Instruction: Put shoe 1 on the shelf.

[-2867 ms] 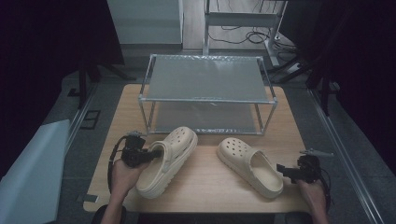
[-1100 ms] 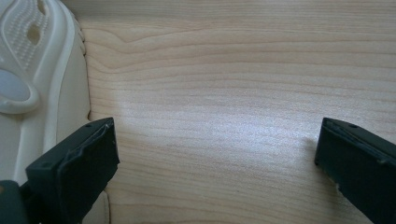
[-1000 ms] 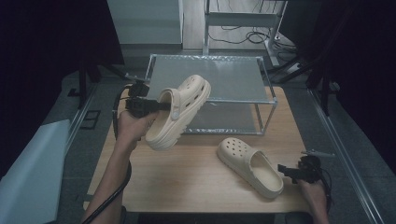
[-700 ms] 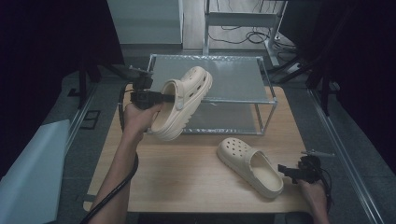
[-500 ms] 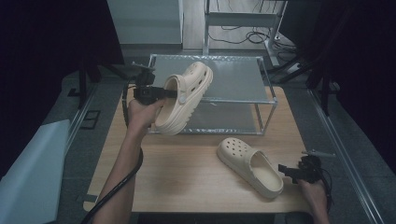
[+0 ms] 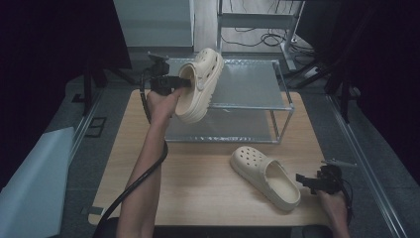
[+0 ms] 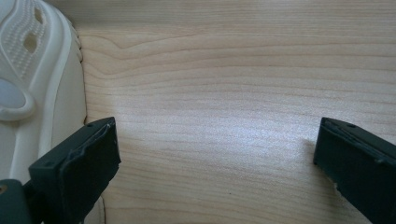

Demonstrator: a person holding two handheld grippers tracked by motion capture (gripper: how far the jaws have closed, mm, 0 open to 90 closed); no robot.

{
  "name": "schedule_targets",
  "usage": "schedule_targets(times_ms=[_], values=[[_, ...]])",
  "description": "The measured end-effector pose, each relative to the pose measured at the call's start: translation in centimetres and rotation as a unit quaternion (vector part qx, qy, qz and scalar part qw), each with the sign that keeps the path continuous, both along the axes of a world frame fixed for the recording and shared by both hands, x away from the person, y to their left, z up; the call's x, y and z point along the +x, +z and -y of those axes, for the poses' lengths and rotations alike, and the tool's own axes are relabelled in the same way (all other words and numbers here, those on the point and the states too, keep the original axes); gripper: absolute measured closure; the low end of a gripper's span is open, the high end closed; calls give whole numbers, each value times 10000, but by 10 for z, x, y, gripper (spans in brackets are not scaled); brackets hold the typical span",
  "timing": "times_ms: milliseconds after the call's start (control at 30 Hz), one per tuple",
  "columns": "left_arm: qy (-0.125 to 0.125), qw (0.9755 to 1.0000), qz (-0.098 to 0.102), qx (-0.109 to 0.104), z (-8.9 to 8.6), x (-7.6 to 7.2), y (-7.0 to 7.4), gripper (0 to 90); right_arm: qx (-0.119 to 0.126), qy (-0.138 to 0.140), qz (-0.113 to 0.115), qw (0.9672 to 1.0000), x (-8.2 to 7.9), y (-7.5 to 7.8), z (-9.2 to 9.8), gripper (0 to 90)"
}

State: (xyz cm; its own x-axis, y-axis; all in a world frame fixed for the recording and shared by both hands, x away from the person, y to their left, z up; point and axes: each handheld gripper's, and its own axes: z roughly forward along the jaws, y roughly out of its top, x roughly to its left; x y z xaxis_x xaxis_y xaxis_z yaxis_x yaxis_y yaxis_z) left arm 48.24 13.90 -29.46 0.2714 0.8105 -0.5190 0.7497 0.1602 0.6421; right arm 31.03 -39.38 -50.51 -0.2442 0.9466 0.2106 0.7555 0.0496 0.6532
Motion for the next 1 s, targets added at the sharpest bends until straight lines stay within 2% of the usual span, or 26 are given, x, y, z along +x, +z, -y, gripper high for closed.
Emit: schedule_targets(times_ms=[200, 233, 300, 433, 667, 800, 1000], values=[[355, 9994, 5, 51, 4, 17, 1, 771, 31, -19, 9, 10000, 0, 0, 0, 2], [355, 9994, 5, 51, 4, 17, 1, 771, 31, -19, 9, 10000, 0, 0, 0, 2], [545, 9985, -12, 104, 6, 28, 0, 771, 24, -28, 28, 10000, 0, 1, 1, 2], [703, 9973, -37, 201, 9, 39, 0, 769, 46, -35, 21, 10000, 0, 1, 1, 2], [862, 9952, -15, 455, 15, 54, 1, 766, 4, -2, 37, 10000, 0, 0, 2, 2], [963, 9943, -25, 458, 17, 61, -3, 762, 10, -6, 36, 10000, 0, 0, 2, 2], [976, 9936, -46, 575, 22, 68, -10, 724, 7, 4, 28, 10000, 1, 0, 1, 3]])
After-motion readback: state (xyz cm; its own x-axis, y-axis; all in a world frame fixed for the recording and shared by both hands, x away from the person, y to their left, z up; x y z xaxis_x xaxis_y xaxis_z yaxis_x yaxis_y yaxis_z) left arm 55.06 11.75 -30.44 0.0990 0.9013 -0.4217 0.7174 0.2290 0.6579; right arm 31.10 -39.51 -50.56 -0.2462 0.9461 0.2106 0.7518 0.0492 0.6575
